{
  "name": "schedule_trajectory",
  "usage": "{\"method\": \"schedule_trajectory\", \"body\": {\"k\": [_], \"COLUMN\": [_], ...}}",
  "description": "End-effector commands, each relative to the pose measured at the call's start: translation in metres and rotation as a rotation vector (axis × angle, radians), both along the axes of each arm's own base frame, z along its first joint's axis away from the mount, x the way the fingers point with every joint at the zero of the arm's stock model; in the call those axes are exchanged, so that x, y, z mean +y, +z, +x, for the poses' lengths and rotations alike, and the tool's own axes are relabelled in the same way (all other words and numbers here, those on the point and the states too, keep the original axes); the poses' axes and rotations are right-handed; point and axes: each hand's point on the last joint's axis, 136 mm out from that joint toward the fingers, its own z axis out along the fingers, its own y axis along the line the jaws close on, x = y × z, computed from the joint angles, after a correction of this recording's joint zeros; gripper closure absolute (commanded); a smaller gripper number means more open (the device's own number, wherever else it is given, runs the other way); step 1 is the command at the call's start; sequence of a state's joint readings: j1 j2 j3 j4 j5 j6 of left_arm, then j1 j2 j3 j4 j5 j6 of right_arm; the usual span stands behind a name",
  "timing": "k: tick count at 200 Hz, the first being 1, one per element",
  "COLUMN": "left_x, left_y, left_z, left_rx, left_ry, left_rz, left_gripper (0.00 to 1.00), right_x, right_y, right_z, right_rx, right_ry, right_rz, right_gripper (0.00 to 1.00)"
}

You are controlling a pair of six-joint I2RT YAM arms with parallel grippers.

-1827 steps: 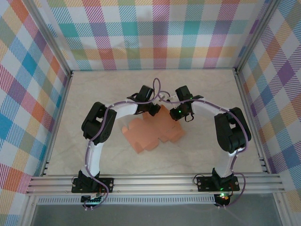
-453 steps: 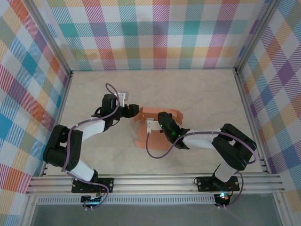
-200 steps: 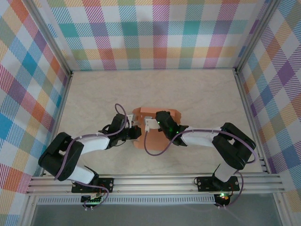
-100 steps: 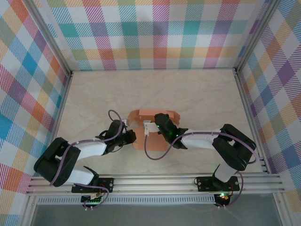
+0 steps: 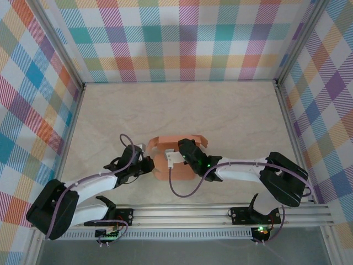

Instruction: Fold the paper box

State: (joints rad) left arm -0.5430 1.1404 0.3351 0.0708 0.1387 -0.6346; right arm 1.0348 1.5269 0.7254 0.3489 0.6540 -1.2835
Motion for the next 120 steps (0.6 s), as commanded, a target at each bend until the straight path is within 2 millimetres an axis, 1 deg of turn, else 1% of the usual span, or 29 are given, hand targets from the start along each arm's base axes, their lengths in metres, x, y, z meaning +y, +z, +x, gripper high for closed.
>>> {"method": "schedule_trajectory", "body": {"k": [1,28,43,50,69,79,87,98,113,120], "left_x": [0.012,0.019,0.029,0.036,0.056,0.068,0.075,0.084,0.086,0.082], "left_y": [0.004,0.029,0.043,0.05,0.065,0.069,0.07,0.067,0.067,0.063], "left_z": [-0.008,-0.006,-0.005,-0.002,0.01,0.02,0.028,0.043,0.067,0.079], "left_rx": [-0.007,-0.082,-0.125,-0.144,-0.178,-0.176,-0.167,-0.141,-0.125,-0.113], "left_ry": [-0.005,-0.026,-0.014,0.01,0.085,0.136,0.166,0.206,0.215,0.209], "left_rz": [0.068,0.109,0.143,0.151,0.131,0.122,0.114,0.122,0.126,0.118], "left_gripper": [0.93,0.82,0.81,0.78,0.65,0.58,0.56,0.52,0.5,0.49], "right_x": [-0.005,-0.004,-0.006,-0.009,-0.014,-0.015,-0.016,-0.016,-0.017,-0.018], "right_y": [-0.003,-0.008,-0.006,-0.005,-0.006,-0.006,-0.006,-0.005,-0.005,-0.007], "right_z": [0.001,0.005,0.007,0.008,0.009,0.008,0.007,0.007,0.007,0.006], "right_rx": [0.02,0.022,0.033,0.04,0.052,0.055,0.058,0.062,0.067,0.077], "right_ry": [-0.033,-0.038,-0.05,-0.055,-0.066,-0.066,-0.067,-0.068,-0.07,-0.071], "right_rz": [0.012,0.013,0.024,0.03,0.029,0.03,0.034,0.039,0.043,0.038], "right_gripper": [1.0,1.0,1.0,1.0,1.0,1.0,1.0,1.0,1.0,1.0]}}
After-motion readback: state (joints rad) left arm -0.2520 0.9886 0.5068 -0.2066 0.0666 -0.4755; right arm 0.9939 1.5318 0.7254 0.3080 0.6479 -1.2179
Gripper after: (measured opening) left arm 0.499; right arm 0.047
